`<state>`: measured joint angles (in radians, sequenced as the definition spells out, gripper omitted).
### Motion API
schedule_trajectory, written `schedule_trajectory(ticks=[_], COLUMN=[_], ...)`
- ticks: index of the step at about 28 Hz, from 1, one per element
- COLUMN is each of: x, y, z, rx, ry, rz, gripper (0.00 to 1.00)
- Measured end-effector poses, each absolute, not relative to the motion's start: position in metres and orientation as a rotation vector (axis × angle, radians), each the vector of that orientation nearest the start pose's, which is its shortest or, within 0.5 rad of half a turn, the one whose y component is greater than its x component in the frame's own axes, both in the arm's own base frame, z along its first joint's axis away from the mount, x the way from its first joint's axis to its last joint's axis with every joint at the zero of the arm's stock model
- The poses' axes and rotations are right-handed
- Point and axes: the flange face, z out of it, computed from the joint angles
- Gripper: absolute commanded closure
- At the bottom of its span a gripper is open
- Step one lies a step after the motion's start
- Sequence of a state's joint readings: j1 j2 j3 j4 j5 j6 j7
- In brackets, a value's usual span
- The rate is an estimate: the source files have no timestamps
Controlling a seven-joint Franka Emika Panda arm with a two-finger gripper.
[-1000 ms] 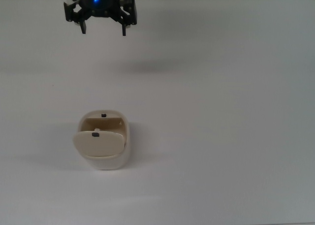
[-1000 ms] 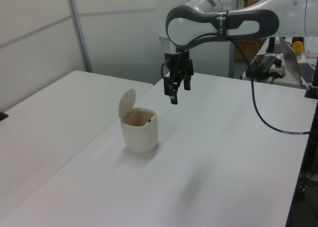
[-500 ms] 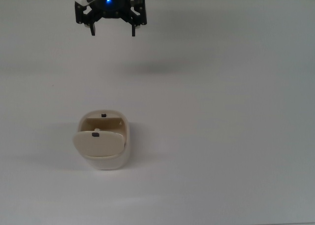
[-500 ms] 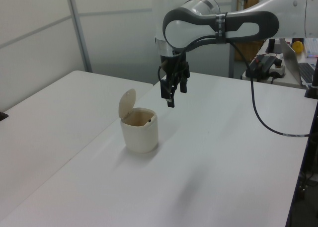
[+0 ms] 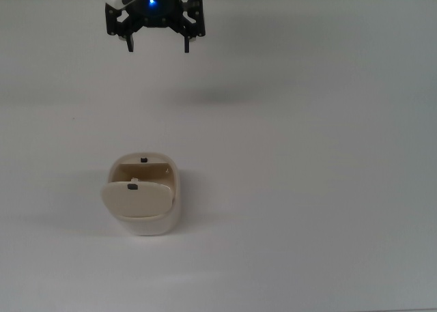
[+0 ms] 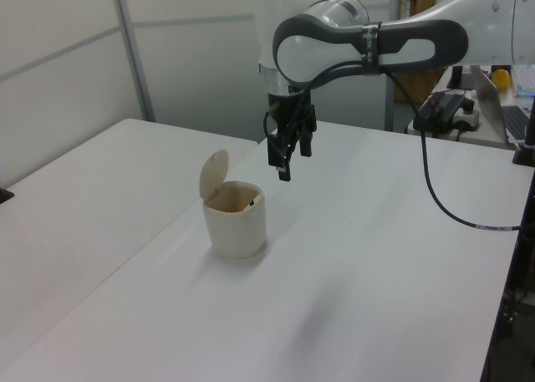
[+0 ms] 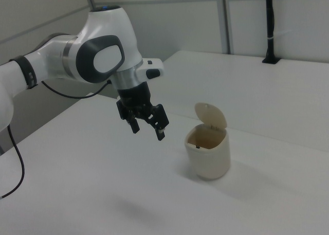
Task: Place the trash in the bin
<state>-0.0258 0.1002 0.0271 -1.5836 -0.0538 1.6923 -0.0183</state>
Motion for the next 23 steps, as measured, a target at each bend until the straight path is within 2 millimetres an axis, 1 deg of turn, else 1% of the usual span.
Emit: schedule_trajectory(ticks=[18,23], x=[0.5936,0.5967], y=[-0.0037,0.0011], z=[0.5715,0.5635], rx=[-3.188,-3.187], ry=[-0.043,-0.057], rz=[-0.012,0.007], gripper=[0.00,0.00])
